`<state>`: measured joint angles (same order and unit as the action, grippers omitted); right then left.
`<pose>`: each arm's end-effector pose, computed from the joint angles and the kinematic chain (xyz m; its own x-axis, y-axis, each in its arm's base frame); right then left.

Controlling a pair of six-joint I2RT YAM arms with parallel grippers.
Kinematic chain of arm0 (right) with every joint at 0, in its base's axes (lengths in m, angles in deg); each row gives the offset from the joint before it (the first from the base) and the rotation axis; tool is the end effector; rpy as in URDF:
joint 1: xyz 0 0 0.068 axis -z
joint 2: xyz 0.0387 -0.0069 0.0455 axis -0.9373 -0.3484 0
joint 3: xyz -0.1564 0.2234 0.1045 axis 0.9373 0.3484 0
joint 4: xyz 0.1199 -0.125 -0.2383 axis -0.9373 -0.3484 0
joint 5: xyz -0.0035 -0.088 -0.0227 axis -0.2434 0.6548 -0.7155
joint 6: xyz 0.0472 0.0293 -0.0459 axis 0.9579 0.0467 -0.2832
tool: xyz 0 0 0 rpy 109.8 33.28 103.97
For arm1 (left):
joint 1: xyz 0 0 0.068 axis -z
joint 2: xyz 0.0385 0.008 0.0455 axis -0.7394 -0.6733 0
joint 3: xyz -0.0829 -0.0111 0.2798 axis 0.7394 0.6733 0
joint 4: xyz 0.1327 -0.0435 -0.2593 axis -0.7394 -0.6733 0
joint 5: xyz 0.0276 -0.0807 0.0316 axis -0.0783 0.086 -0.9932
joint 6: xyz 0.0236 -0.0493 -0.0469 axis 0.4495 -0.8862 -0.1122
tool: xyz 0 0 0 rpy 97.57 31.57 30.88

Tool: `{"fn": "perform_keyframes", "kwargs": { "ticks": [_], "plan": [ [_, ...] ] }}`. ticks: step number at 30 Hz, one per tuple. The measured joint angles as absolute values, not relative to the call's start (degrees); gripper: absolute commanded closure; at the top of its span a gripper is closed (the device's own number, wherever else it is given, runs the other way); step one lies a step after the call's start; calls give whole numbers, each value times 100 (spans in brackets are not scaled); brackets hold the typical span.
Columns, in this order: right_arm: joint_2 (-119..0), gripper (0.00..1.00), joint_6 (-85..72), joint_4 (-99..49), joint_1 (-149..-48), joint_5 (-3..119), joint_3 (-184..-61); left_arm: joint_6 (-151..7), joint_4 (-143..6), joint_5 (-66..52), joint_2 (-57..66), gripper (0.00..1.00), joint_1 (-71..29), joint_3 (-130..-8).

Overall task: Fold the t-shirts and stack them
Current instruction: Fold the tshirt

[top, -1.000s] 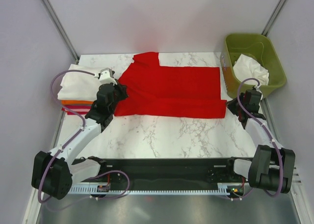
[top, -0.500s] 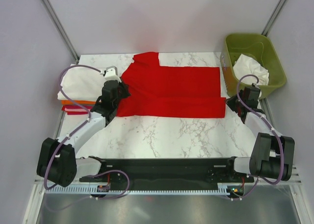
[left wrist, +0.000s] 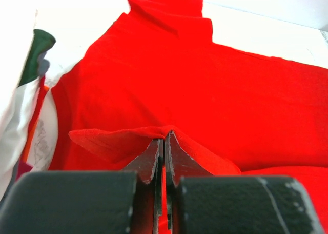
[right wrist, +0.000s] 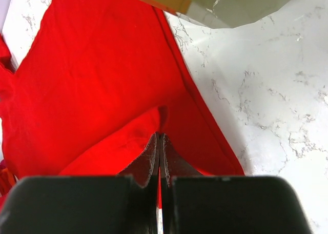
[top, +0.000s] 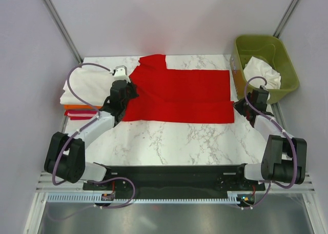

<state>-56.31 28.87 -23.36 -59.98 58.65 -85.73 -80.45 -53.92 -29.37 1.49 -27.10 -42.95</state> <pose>0.3173 -0.0460 0.1791 -0.4080 0.7450 -0.5277 0.4588 0.6670 0.5870 0.3422 -0.1130 0.2552 -0.2871 -0.2546 -0.9234 0.0239 0.9618 -0.2727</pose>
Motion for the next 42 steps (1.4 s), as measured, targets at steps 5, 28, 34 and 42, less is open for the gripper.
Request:
{"fn": "perform_keyframes", "kwargs": {
  "ticks": [5, 28, 34, 42],
  "plan": [
    [-5701, 100, 2889, -2321, -6013, 5919, -8573, -7997, -5182, -2823, -148, 98, -2736, -4402],
    [-4916, 51, 2830, -2463, -6241, 6610, -8555, -7680, -5385, -2556, -631, 23, -2793, -5123],
    [-3913, 58, 3033, -2406, -6354, 6787, -7764, -7864, -5960, -2526, 217, 29, -2664, -5055],
    [-3616, 56, 3495, -2511, -6418, 6992, -6881, -8847, -6673, -2541, 1338, 34, -2653, -4024]
  ]
}}
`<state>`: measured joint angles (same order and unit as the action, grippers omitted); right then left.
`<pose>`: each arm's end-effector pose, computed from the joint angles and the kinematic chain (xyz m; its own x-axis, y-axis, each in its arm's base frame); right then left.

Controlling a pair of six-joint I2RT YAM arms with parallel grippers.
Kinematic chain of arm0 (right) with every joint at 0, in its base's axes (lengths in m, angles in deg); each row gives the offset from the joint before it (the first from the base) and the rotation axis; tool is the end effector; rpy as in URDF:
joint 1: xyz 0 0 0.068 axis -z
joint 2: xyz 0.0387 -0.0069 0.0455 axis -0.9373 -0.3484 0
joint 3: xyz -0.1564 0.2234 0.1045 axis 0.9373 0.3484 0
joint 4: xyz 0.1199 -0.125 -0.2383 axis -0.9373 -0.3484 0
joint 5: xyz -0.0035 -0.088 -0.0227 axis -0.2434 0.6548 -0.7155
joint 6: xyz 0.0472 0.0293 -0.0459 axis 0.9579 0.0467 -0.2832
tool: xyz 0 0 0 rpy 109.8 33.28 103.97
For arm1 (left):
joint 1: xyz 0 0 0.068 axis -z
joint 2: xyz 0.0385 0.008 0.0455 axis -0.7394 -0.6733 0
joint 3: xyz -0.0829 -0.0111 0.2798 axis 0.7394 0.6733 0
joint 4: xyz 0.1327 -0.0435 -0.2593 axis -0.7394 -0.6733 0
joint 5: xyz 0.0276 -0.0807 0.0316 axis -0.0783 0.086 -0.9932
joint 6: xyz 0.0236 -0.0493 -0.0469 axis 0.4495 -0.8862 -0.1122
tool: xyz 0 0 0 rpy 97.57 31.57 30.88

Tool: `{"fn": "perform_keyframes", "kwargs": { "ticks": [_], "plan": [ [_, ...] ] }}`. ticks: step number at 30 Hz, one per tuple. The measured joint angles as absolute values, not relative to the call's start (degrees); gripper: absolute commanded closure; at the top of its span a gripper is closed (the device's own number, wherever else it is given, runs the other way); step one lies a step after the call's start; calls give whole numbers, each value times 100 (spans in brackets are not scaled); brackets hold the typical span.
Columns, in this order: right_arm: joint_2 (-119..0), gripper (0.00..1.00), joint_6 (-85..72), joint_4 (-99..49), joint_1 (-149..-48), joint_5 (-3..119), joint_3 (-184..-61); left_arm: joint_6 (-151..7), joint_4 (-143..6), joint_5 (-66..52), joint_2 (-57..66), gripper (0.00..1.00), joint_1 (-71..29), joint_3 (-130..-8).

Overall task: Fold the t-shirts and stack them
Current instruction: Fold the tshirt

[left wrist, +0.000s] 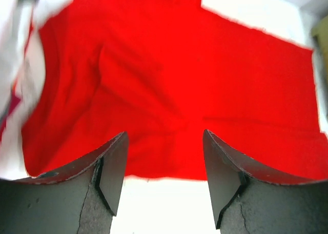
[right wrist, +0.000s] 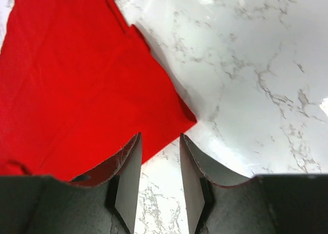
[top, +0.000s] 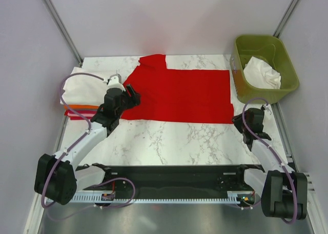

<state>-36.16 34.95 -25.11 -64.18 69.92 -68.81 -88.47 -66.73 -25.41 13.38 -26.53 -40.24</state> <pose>0.2364 -0.0265 0.1588 -0.2863 0.7755 -0.5627 0.5432 0.6151 0.5714 0.2972 -0.1038 0.2738 -0.3738 -0.3590 -0.8552 0.0265 0.9175 -0.3968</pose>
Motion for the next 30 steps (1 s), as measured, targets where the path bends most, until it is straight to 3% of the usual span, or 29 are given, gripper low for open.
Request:
{"fn": "perform_keyframes", "kwargs": {
  "ticks": [17, 19, 20, 23, 30],
  "plan": [
    [-4595, 57, 4109, -1383, -6422, 7154, -6385, -9409, -6933, -2526, 2195, 34, -2653, -2778],
    [-4730, 66, 4142, -1228, -6422, 7161, -6396, -9409, -6867, -2558, 2333, 34, -2653, -2653],
    [-4774, 84, 4168, -1171, -6422, 7169, -6396, -9409, -6843, -2578, 2394, 34, -2653, -2594],
    [-4914, 99, 4203, -1154, -6422, 7233, -6402, -9411, -6762, -2650, 2483, 34, -2653, -2494],
    [-4527, 100, 4205, -1613, -6411, 7600, -6407, -9582, -6631, -2744, 2398, 36, -2653, -2308]
  ]
}}
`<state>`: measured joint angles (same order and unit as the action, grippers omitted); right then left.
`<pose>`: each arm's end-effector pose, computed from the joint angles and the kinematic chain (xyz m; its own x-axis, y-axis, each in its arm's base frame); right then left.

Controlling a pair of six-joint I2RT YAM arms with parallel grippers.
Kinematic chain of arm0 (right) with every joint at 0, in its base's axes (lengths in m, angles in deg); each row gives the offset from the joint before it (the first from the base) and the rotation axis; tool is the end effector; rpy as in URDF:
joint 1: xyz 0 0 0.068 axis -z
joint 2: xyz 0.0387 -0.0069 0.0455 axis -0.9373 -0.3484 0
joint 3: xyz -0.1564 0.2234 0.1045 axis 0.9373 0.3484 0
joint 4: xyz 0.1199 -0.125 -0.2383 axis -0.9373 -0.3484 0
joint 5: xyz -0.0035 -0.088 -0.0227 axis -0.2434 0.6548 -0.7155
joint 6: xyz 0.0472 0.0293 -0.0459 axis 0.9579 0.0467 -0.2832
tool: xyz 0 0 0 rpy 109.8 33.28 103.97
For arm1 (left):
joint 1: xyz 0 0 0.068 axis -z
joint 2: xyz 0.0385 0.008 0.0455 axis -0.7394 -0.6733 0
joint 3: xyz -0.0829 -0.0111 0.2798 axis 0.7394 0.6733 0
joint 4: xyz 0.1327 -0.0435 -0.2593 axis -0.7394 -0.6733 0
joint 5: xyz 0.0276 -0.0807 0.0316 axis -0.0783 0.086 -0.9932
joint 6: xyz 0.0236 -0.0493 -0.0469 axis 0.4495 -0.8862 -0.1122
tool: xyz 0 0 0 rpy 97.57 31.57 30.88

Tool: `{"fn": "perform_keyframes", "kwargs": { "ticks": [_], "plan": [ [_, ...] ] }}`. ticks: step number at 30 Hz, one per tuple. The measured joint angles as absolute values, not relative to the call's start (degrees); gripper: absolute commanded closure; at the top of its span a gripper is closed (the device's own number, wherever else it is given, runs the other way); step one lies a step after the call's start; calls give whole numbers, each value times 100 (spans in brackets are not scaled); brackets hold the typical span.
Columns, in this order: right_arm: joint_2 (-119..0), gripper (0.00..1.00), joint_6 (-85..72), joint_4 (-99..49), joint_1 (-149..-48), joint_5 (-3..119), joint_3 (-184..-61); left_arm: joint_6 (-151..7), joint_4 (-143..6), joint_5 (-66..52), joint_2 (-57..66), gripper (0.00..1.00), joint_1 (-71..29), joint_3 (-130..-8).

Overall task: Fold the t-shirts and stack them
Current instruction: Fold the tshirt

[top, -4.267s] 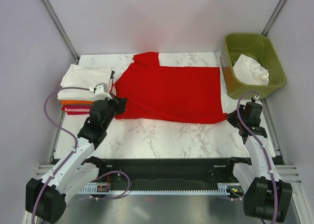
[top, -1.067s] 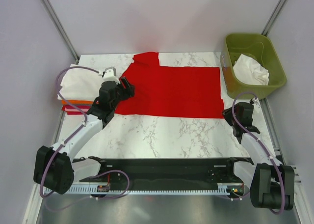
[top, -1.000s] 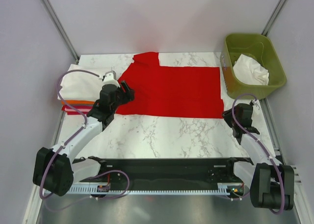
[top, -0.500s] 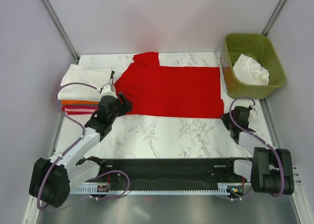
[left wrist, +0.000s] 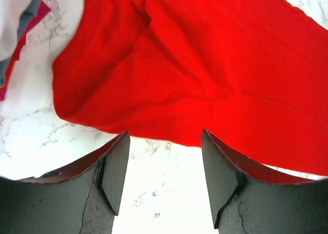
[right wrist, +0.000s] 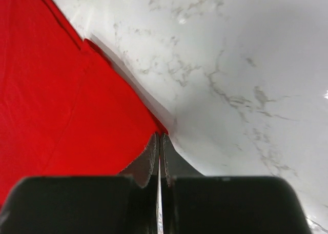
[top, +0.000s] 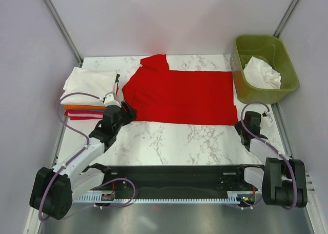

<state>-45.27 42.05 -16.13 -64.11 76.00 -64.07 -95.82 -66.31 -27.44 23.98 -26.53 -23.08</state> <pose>0.2328 -0.0328 0.1120 -0.1926 0.8331 -0.5185 0.6708 0.4974 0.5501 0.2417 -0.0801 0.2043 -0.4342 -0.4459 -0.7827 -0.0955 0.8868 -0.4522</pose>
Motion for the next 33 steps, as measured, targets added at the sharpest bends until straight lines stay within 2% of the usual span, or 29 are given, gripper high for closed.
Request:
{"fn": "perform_keyframes", "kwargs": {
  "ticks": [8, 20, 32, 33],
  "plan": [
    [-3338, 100, 4181, -2378, -6365, 8553, -6404, -10218, -6281, -2869, 2295, 36, -2494, -1823],
    [-3568, 100, 4198, -2616, -6365, 8675, -6315, -11485, -5982, -3302, 1563, 37, -2378, -1396],
    [-3421, 100, 4244, -2625, -6365, 8678, -6232, -12353, -5755, -3951, 778, 53, -2369, -1584],
    [-3421, 100, 4244, -2625, -6365, 8678, -6225, -12432, -5748, -3997, 691, 60, -2369, -1639]
  ]
}}
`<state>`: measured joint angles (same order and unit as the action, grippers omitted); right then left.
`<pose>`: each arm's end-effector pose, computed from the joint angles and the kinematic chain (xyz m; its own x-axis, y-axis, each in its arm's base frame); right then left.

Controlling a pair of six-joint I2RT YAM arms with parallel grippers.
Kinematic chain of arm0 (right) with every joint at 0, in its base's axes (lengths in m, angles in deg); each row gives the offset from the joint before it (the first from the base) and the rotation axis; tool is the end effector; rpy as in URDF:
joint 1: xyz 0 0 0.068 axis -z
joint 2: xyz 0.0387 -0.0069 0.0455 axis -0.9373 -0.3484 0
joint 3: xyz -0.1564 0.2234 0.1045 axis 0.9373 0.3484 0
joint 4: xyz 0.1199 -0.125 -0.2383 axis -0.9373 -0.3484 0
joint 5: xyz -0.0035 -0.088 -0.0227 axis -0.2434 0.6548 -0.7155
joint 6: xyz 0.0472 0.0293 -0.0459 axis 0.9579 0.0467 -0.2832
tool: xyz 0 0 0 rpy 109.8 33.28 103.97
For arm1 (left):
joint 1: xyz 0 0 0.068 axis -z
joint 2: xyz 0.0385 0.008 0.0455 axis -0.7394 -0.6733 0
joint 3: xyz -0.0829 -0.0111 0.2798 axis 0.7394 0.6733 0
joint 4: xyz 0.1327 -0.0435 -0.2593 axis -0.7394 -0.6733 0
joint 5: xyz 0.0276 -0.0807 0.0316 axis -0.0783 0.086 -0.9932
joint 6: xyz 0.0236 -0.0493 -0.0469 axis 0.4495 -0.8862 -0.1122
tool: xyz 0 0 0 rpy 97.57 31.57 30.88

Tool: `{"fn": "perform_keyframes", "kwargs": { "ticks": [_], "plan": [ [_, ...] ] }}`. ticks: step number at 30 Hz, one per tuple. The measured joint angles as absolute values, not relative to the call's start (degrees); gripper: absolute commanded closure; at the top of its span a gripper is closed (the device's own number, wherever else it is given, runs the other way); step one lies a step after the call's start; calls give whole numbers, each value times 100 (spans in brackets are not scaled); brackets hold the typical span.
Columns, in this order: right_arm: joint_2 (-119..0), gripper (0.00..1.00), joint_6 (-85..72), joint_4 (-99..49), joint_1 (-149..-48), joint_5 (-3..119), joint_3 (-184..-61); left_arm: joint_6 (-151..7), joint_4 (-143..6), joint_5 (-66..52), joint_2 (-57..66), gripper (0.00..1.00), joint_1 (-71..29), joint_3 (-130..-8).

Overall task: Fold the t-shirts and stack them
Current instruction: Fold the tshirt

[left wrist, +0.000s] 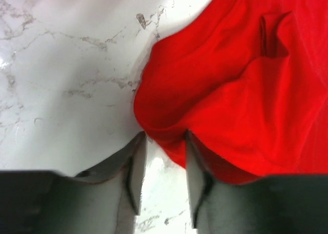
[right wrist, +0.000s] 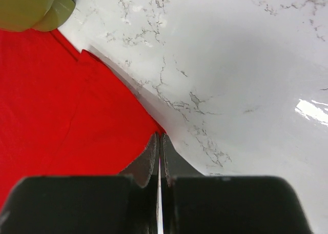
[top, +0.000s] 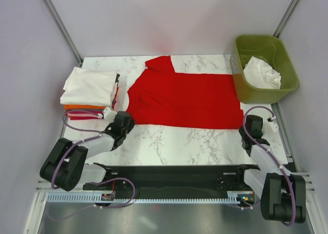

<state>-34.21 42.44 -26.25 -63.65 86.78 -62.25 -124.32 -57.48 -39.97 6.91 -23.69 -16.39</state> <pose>0.2051 -0.0426 0.1250 -0.0835 0.7866 -0.6118 0.7562 0.4499 0.4752 0.2387 -0.0790 0.1116 -0.3323 -0.7489 -0.5733 -0.5035 0.6548 -0.5636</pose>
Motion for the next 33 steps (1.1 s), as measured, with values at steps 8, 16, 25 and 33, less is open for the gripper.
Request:
{"fn": "perform_keyframes", "kwargs": {
  "ticks": [8, 16, 25, 33],
  "plan": [
    [-3382, 100, 4244, -2631, -6365, 8675, -6216, -13031, -5899, -4224, 306, 98, -2358, -1871],
    [-3163, 100, 4229, -2953, -6365, 8632, -6343, -13050, -6627, -4349, 988, 98, -2345, -1987],
    [-3056, 100, 4063, -3473, -6361, 8498, -6717, -13048, -7138, -4388, 1782, 98, -2343, -2035],
    [-3067, 100, 4091, -3750, -6361, 8323, -6730, -13057, -7407, -4381, 1876, 98, -2343, -1777]
  ]
}}
